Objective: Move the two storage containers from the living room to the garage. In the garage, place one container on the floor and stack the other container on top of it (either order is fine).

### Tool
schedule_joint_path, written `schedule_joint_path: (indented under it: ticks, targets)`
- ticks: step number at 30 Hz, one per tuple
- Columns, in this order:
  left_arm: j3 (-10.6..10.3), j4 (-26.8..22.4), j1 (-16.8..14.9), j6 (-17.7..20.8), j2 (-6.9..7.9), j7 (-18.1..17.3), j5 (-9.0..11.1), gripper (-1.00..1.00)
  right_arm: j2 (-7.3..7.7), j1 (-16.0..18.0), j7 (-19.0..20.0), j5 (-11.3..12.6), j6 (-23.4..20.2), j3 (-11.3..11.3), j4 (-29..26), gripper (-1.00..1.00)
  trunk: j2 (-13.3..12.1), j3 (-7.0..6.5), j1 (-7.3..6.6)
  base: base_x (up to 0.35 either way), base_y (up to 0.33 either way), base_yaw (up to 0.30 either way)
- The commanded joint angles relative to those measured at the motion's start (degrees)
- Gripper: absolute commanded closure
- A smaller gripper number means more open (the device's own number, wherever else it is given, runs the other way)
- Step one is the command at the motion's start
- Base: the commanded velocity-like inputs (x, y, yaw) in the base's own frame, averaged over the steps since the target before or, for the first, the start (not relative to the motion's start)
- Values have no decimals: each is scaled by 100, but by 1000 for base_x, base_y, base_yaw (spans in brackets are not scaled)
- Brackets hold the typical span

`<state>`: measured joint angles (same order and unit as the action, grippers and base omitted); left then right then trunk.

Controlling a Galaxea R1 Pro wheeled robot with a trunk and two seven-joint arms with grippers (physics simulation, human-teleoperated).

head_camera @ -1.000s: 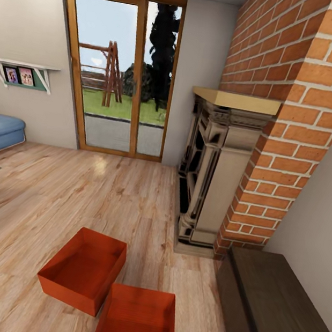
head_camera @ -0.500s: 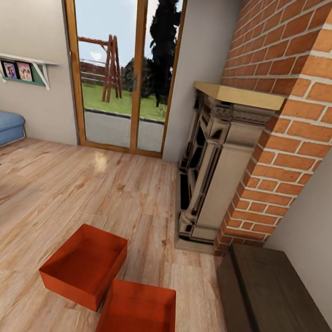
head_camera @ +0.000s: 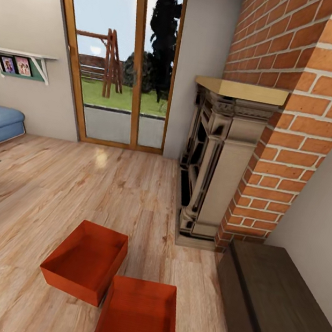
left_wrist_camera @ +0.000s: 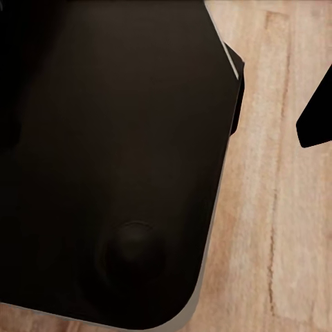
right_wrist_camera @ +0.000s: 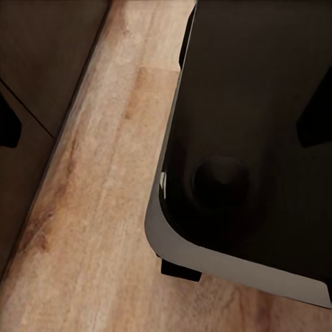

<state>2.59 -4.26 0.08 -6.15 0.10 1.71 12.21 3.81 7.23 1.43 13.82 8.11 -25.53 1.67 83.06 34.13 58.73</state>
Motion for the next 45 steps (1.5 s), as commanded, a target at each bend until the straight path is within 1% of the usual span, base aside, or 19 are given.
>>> schedule_joint_path:
  ticks: [1,12,17,45]
  targets:
    - [26,-5,1,-9,-1,6,7,-100,-1,6,15,56,41,-48,18,-100,2,14,0,0,0,0]
    - [34,-2,1,-9,-1,16,15,-100,-14,6,31,40,19,-78,18,-100,2,115,0,0,0,28]
    - [40,-4,1,-9,-1,34,18,-100,-20,6,32,35,-200,-98,17,-100,2,161,0,0,0,16]
    - [31,-5,1,-9,-1,31,18,-100,6,6,69,9,-187,-75,15,-100,2,420,0,0,0,0]
